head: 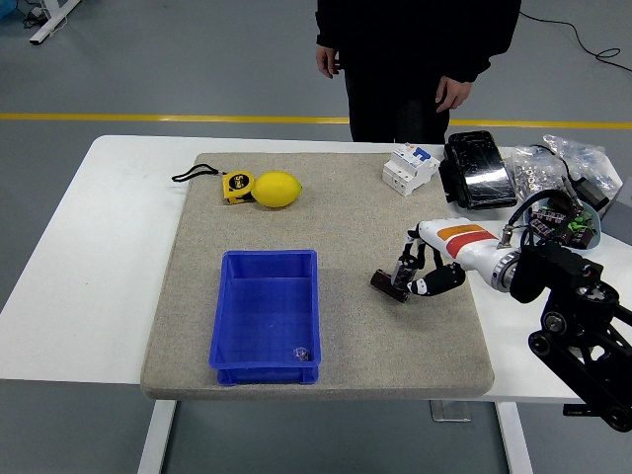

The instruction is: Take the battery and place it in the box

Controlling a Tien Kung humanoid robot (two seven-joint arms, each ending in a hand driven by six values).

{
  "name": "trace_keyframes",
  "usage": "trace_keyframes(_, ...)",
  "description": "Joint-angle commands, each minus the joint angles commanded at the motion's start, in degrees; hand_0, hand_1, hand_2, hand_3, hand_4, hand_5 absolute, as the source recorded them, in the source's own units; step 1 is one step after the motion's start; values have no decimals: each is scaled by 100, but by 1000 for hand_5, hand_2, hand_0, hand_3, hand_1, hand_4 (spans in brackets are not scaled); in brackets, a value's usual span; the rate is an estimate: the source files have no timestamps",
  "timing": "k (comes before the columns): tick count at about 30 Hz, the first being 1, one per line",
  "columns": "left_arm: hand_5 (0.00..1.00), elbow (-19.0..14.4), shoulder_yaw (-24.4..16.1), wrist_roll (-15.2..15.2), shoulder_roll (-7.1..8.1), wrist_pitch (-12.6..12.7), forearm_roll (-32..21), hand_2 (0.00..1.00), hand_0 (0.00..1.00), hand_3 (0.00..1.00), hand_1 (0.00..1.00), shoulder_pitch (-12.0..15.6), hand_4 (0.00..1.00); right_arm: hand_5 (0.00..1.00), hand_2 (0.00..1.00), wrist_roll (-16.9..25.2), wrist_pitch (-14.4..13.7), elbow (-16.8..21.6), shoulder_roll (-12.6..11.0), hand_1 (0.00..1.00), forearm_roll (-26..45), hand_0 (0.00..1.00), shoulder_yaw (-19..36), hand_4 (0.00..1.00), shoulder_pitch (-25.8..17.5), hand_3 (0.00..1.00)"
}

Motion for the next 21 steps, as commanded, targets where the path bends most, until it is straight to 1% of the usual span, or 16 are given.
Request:
trace_keyframes(6, 554, 0, 1, -4, 7, 15, -22, 715, 743, 599, 693, 2, 652, 250, 397, 5, -11, 70, 432, 253, 125, 53, -306, 821, 414, 471)
trace_keyframes(11, 554, 0, -2, -9, 18, 26, -35, 714, 743, 599, 692, 0, 652, 251, 396, 21, -27, 76, 765, 253, 243, 52, -702, 821, 705, 471)
trace_keyframes(16, 554, 0, 0, -5, 26, 30, -23, 714, 743, 599, 692, 11, 652, 251, 396, 44, -45, 7, 1098, 253, 320, 52, -1086, 821, 870, 471)
trace_keyframes(17, 553, 0, -2, -4, 27, 31, -16, 714, 743, 598, 693, 11, 652, 278, 420, 52, -49, -16, 1150, 266, 340, 68, -1167, 822, 902, 489)
trace_keyframes(21, 553, 0, 1, 10, 34, 27, 15, 714, 743, 598, 693, 5, 652, 278, 420, 55, -57, -157, 1354, 266, 318, 68, -1415, 822, 996, 489)
